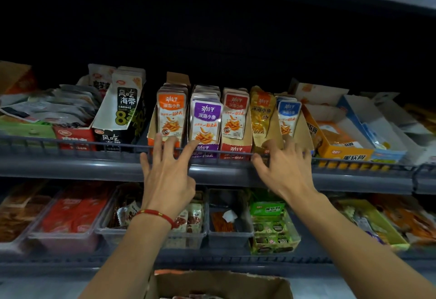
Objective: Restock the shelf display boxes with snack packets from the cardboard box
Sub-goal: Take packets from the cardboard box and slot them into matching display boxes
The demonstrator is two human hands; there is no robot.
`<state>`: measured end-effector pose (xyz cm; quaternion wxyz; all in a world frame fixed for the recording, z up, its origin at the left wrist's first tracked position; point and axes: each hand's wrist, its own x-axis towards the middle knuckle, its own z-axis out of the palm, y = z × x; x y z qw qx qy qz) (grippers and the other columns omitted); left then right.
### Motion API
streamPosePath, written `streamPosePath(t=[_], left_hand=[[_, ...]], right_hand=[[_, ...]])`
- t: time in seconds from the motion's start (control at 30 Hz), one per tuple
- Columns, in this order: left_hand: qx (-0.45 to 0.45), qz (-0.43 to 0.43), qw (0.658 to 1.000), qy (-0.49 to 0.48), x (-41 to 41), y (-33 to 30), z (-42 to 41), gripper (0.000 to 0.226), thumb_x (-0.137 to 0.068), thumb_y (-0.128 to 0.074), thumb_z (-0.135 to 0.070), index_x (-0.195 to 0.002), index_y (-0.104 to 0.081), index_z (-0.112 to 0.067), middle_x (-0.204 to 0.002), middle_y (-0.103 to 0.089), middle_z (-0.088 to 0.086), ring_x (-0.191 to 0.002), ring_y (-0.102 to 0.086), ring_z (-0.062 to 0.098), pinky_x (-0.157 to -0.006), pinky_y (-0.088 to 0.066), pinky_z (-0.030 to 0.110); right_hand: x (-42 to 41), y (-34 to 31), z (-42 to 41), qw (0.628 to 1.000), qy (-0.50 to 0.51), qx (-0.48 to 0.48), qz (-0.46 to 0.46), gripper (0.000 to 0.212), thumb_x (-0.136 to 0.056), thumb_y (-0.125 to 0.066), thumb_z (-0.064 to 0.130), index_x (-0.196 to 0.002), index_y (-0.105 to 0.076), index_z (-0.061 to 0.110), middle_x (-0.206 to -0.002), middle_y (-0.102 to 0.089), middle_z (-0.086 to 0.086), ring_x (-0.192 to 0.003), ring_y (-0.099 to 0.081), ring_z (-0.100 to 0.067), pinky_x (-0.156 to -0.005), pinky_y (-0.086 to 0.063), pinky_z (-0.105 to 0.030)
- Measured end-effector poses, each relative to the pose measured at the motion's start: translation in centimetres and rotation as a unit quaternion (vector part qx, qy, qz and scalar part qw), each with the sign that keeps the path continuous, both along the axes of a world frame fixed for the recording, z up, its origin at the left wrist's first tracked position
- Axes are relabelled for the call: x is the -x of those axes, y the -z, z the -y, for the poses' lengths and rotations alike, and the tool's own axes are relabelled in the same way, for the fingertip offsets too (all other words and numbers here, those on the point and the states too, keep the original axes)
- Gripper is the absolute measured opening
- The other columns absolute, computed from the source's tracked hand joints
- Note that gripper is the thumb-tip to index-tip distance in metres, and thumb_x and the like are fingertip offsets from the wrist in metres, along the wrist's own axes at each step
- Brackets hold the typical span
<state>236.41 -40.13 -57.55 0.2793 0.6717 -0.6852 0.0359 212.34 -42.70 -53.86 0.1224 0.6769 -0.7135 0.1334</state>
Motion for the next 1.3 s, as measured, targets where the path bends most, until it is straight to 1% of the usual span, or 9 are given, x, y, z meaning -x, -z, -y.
streamPosePath(t=[0.3, 0.47, 0.57, 0.63, 0.77, 0.93, 1.03, 1.13, 1.3], left_hand=[[0.02, 0.033, 0.999, 0.012, 0.2, 0.5, -1.5, 0.094, -0.081, -0.07, -0.012, -0.157, -0.02, -0.037, -0.164, -0.011, 0.011, -0.155, 0.006, 0.033, -0.12, -0.013, 0.067], [0.104, 0.024, 0.993, 0.06, 2.5, 3.3, -6.3, 0.06, -0.077, -0.063, -0.008, -0.136, -0.053, -0.014, -0.136, -0.047, 0.014, -0.135, -0.039, 0.035, -0.104, -0.043, 0.053], [0.011, -0.003, 0.993, 0.114, 3.9, 8.4, -9.2, 0.042, -0.077, -0.059, -0.016, -0.119, -0.059, -0.019, -0.119, -0.051, 0.004, -0.116, -0.048, 0.027, -0.092, -0.045, 0.043], [-0.134, 0.0, 0.983, 0.124, 4.6, 13.1, -11.0, 0.037, -0.083, -0.057, -0.02, -0.12, -0.056, -0.026, -0.123, -0.048, -0.003, -0.118, -0.046, 0.023, -0.095, -0.042, 0.039], [-0.404, 0.037, 0.908, 0.103, 4.3, 22.3, -14.7, 0.049, -0.091, -0.058, -0.025, -0.139, -0.048, -0.028, -0.144, -0.046, 0.0, -0.135, -0.041, 0.027, -0.109, -0.04, 0.04], [-0.533, -0.042, 0.844, 0.044, 3.4, 28.5, -17.9, 0.048, -0.088, -0.068, -0.028, -0.134, -0.056, -0.026, -0.138, -0.061, 0.004, -0.123, -0.059, 0.025, -0.106, -0.047, 0.032], [-0.557, -0.057, 0.828, 0.041, 3.2, 29.3, -18.4, 0.04, -0.093, -0.066, -0.02, -0.132, -0.057, -0.02, -0.131, -0.063, 0.003, -0.118, -0.062, 0.021, -0.103, -0.047, 0.028], [-0.561, -0.066, 0.825, 0.024, 2.6, 30.1, -18.4, 0.036, -0.096, -0.063, -0.019, -0.131, -0.055, -0.023, -0.128, -0.065, 0.002, -0.114, -0.064, 0.018, -0.1, -0.051, 0.028], [-0.555, -0.065, 0.829, 0.019, 1.8, 30.4, -18.0, 0.037, -0.091, -0.071, -0.022, -0.125, -0.056, -0.026, -0.129, -0.066, -0.002, -0.113, -0.065, 0.015, -0.099, -0.055, 0.03]], right_hand=[[0.1, 0.4, -0.8, 0.997, -0.044, 0.061, -0.036, 0.046, -0.094, -0.048, 0.046, -0.128, -0.059, 0.016, -0.138, -0.05, -0.021, -0.123, -0.051, -0.039, -0.104, -0.038, -0.052], [0.4, 4.0, -5.2, 0.957, -0.226, 0.181, 0.032, 0.03, -0.089, -0.056, 0.024, -0.116, -0.06, 0.01, -0.111, -0.059, -0.007, -0.096, -0.056, -0.024, -0.078, -0.048, -0.038], [0.5, 9.9, -8.2, 0.947, -0.275, 0.143, 0.08, 0.017, -0.086, -0.058, 0.02, -0.101, -0.063, 0.013, -0.094, -0.06, -0.004, -0.083, -0.057, -0.024, -0.064, -0.049, -0.037], [0.6, 14.7, -9.8, 0.953, -0.28, 0.023, 0.109, 0.013, -0.086, -0.055, 0.025, -0.095, -0.061, 0.017, -0.091, -0.061, -0.001, -0.081, -0.06, -0.024, -0.061, -0.05, -0.037], [1.8, 24.6, -12.2, 0.919, -0.211, -0.326, 0.074, 0.019, -0.095, -0.052, 0.036, -0.106, -0.062, 0.024, -0.107, -0.066, -0.003, -0.098, -0.066, -0.028, -0.08, -0.055, -0.04], [3.5, 36.2, -14.7, 0.827, -0.086, -0.549, 0.082, 0.049, -0.097, -0.056, 0.04, -0.142, -0.049, 0.022, -0.145, -0.052, -0.011, -0.13, -0.054, -0.032, -0.106, -0.047, -0.042], [3.4, 41.3, -14.3, 0.836, -0.006, -0.535, 0.126, 0.071, -0.089, -0.058, 0.051, -0.151, -0.036, 0.025, -0.157, -0.036, -0.01, -0.14, -0.041, -0.034, -0.11, -0.042, -0.051], [3.6, 44.1, -12.2, 0.854, 0.093, -0.454, 0.236, 0.084, -0.087, -0.071, 0.045, -0.152, -0.03, 0.011, -0.153, -0.034, -0.016, -0.139, -0.037, -0.034, -0.112, -0.037, -0.046], [3.1, 47.3, -10.7, 0.863, 0.165, -0.394, 0.269, 0.077, -0.084, -0.076, 0.043, -0.141, -0.034, 0.013, -0.149, -0.035, -0.016, -0.139, -0.034, -0.036, -0.114, -0.033, -0.05]])
